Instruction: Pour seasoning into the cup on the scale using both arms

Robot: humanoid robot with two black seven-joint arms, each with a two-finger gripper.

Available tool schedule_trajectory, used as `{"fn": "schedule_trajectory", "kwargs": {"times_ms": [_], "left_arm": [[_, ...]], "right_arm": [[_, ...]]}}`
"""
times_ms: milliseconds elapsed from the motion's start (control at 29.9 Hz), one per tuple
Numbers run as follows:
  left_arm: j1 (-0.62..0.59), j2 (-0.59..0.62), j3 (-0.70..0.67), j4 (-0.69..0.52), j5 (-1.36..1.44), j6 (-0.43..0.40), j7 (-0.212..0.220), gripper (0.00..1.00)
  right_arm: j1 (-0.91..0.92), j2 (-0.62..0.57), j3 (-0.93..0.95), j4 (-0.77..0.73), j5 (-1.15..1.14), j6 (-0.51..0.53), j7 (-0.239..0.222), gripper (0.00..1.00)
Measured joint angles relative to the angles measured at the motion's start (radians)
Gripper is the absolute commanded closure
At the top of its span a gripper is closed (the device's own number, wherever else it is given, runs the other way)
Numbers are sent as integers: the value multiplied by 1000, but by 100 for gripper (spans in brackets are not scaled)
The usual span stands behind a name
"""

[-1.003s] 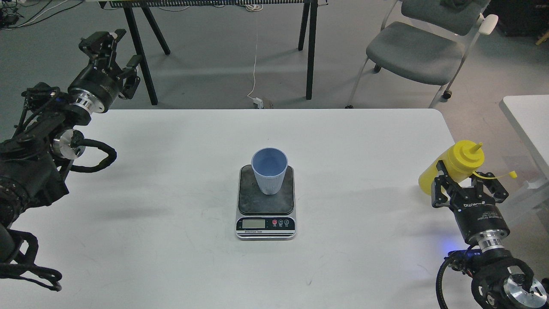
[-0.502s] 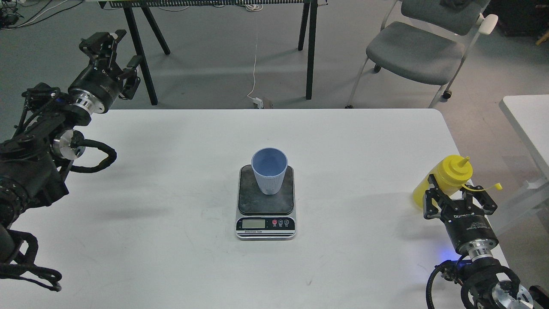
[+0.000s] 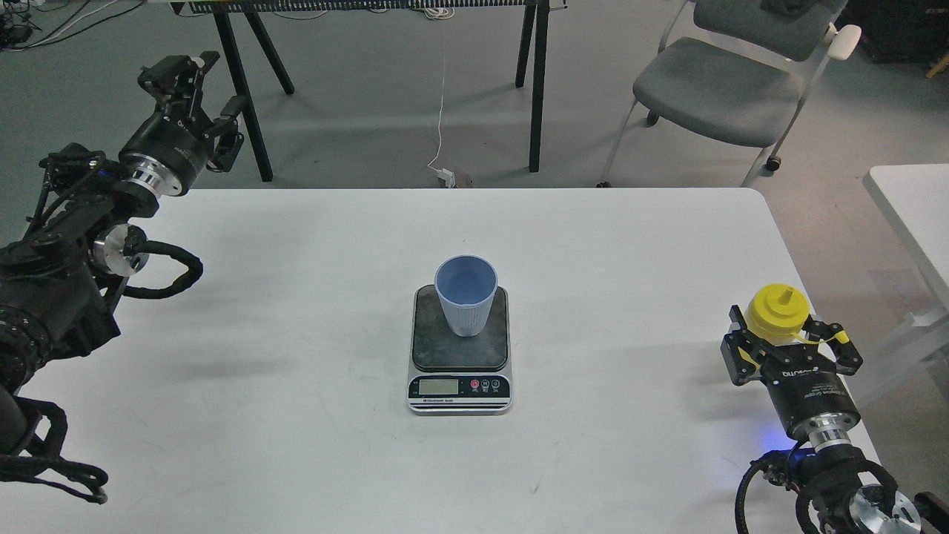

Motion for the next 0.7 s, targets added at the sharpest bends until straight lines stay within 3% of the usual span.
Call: {"fn": "schedule_trajectory", "kwargs": {"times_ms": [702], "left_arm": [[1,4,0,0,0,0,0,33]], "right_arm": [[-83,-25,0,1,-4,0,-10,1]]}}
